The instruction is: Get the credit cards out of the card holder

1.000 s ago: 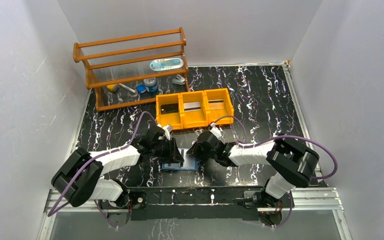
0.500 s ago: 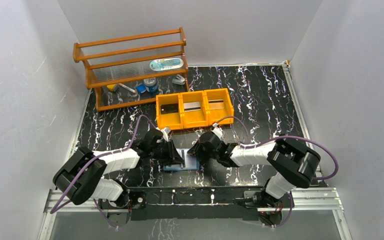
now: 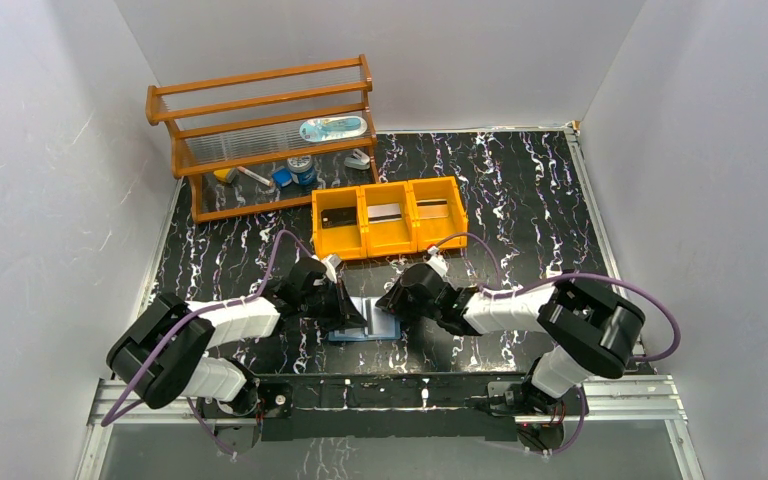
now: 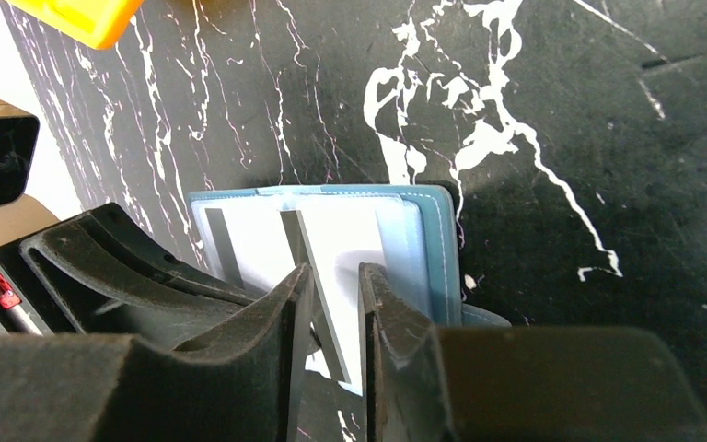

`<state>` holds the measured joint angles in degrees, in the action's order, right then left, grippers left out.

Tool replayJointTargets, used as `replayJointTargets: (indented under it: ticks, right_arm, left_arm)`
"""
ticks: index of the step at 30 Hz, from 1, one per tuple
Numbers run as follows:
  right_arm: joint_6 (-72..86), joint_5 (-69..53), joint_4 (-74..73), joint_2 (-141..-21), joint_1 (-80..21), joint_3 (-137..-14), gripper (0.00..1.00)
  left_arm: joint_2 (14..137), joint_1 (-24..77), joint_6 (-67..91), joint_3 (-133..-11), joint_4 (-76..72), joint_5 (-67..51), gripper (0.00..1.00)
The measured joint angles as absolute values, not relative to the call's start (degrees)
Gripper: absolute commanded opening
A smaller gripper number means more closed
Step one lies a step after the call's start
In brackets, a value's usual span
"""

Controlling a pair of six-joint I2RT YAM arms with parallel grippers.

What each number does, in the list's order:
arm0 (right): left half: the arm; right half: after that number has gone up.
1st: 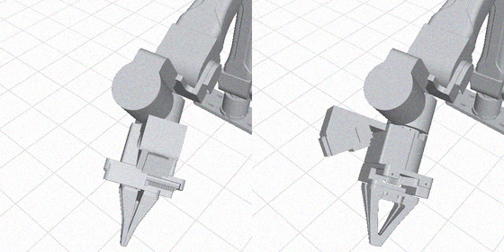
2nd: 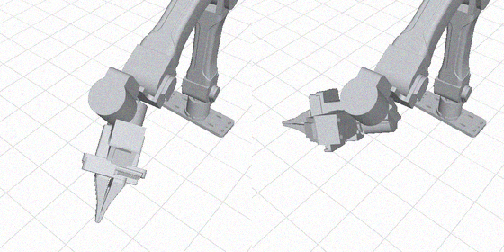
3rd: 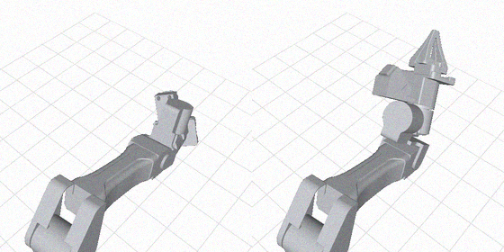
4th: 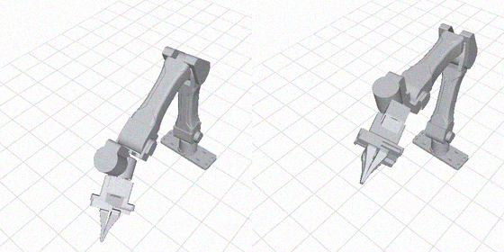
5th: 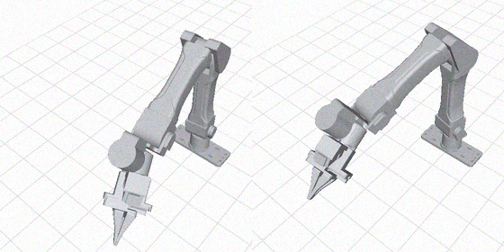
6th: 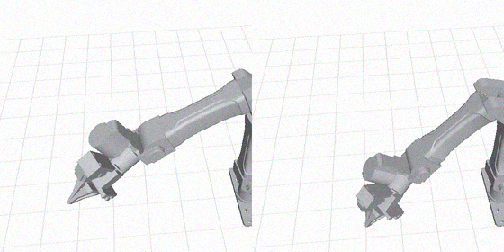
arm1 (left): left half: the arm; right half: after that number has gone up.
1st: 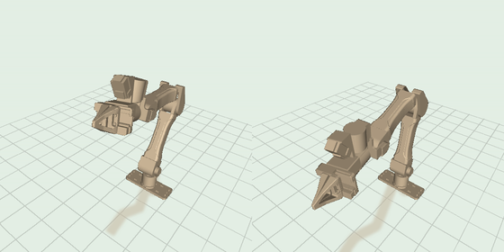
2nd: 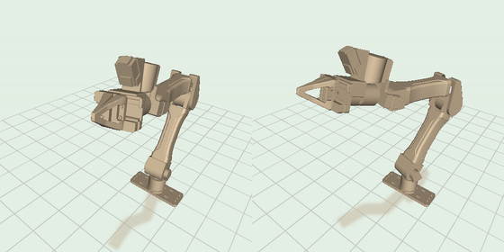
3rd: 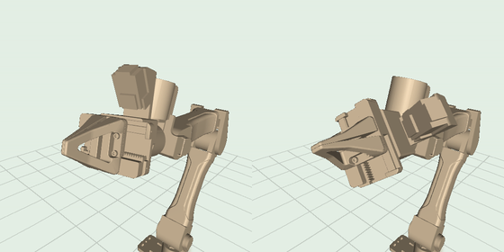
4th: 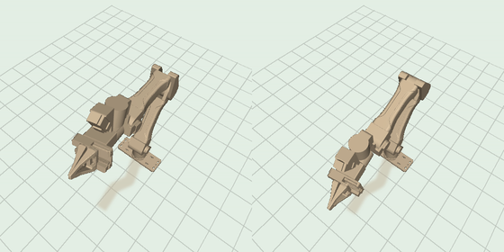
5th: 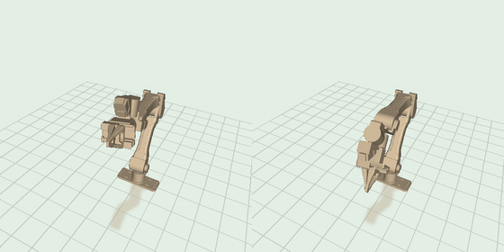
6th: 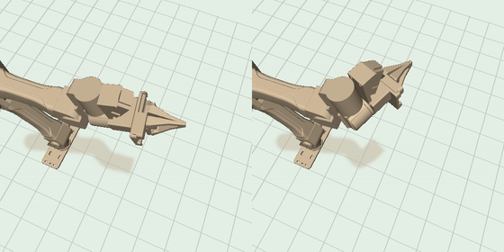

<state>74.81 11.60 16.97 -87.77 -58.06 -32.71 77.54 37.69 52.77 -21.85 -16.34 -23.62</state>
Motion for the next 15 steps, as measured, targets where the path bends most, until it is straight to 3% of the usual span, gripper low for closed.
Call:
replayJointTargets:
  ticks: [8,15]
  right_arm:
    - [74.11,11.55,16.86,-84.79,-57.76,-30.41,0.43]
    - [72.82,9.91,18.61,-84.97,-57.19,-29.67,0.37]
  left_arm:
    - [74.76,37.74,51.29,-21.98,-14.17,-23.14,0.00]
    - [72.10,37.74,49.54,-22.33,-11.00,-21.61,0.00]
